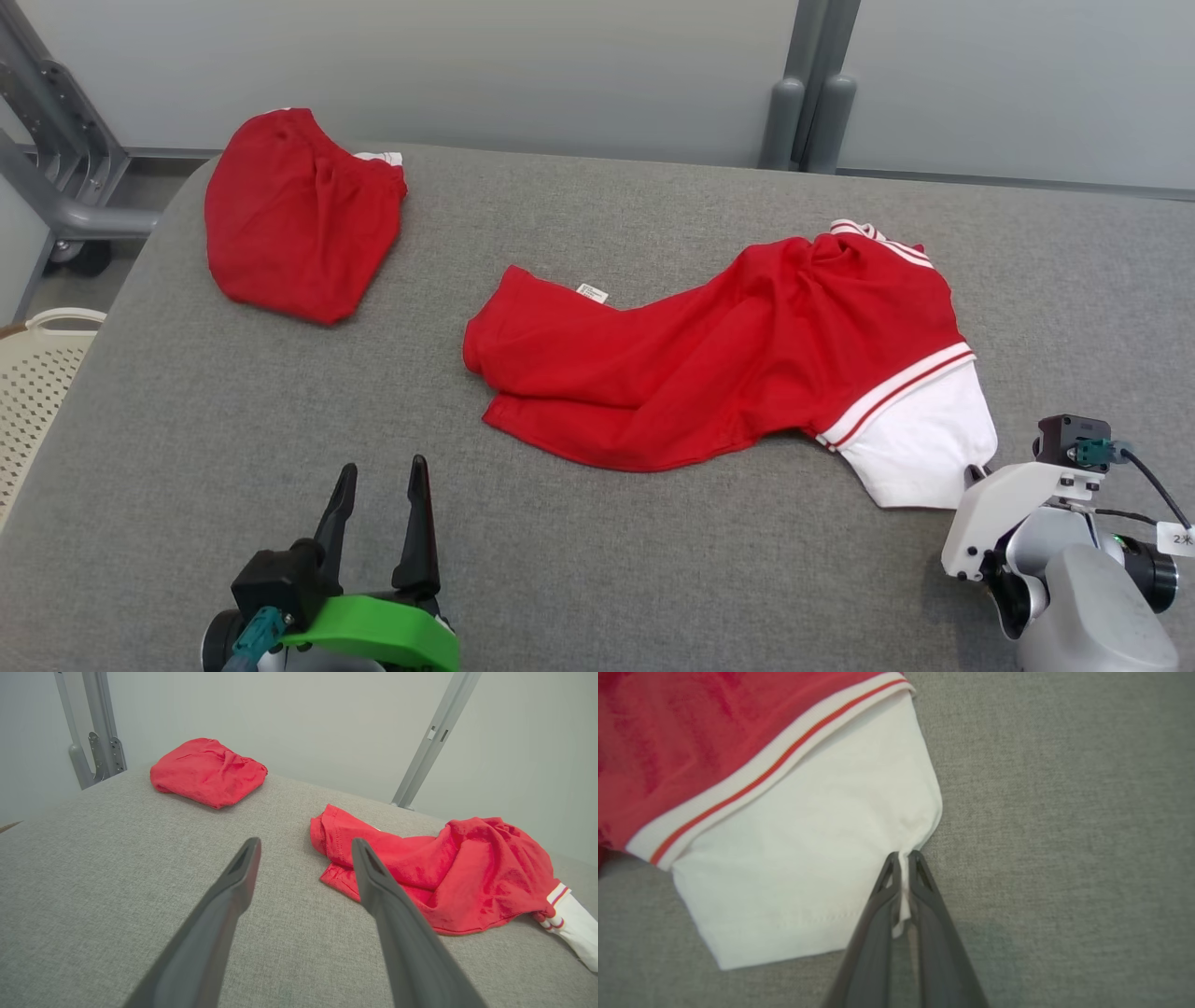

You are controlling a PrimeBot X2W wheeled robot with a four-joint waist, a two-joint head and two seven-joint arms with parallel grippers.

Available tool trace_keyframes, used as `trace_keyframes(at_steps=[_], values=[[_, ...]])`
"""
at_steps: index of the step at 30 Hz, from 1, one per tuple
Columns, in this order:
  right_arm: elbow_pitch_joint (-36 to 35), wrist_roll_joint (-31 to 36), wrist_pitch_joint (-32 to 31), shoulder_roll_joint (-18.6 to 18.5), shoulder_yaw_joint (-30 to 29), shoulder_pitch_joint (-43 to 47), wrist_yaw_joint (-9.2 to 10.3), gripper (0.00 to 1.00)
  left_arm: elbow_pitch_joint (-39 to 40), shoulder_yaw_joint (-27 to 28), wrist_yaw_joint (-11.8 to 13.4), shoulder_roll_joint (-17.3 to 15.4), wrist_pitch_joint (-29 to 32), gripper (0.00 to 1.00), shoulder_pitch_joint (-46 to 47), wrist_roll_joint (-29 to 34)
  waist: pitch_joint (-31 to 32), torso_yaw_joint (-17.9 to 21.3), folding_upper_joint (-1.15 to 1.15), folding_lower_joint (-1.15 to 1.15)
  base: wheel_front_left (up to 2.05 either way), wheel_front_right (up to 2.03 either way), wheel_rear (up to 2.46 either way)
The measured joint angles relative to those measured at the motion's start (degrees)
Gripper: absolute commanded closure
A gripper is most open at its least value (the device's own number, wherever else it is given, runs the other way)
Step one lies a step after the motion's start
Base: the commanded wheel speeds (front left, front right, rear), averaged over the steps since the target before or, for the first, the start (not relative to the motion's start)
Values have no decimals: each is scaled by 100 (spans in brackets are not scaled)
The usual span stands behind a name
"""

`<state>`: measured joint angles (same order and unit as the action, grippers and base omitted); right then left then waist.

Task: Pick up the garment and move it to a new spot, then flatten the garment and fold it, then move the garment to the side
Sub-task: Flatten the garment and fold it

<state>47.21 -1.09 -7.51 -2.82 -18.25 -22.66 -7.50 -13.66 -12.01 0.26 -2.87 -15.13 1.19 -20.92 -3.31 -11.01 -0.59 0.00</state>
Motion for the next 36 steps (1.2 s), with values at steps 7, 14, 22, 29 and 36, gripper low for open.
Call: trace_keyframes(at_steps=[7, 14, 22, 29, 36], values=[[126, -302, 336, 7, -22, -40, -3, 100, -22, 21, -7, 0, 0, 0, -73, 16, 103, 53, 0, 0, 0, 0, 0], [-353, -728, 610, 8, 175, 194, -3, 100, -92, -25, -26, 1, 0, 0, -153, 9, 211, 194, 0, 0, 0, 0, 0], [-1658, -995, 470, 7, 371, 910, -3, 100, -465, -220, -89, 1, 46, 0, -127, -83, 310, 476, 0, 0, 0, 0, 0], [-2778, -1178, 60, 5, 491, 1438, -3, 100, -1096, -490, -169, 4, 323, 0, 506, -368, 294, 746, 0, 0, 0, 0, 0], [-3408, -1284, -207, 7, 594, 1710, -3, 100, -2061, -727, -19, 7, 583, 0, 1126, -922, 197, 997, 0, 0, 0, 0, 0]])
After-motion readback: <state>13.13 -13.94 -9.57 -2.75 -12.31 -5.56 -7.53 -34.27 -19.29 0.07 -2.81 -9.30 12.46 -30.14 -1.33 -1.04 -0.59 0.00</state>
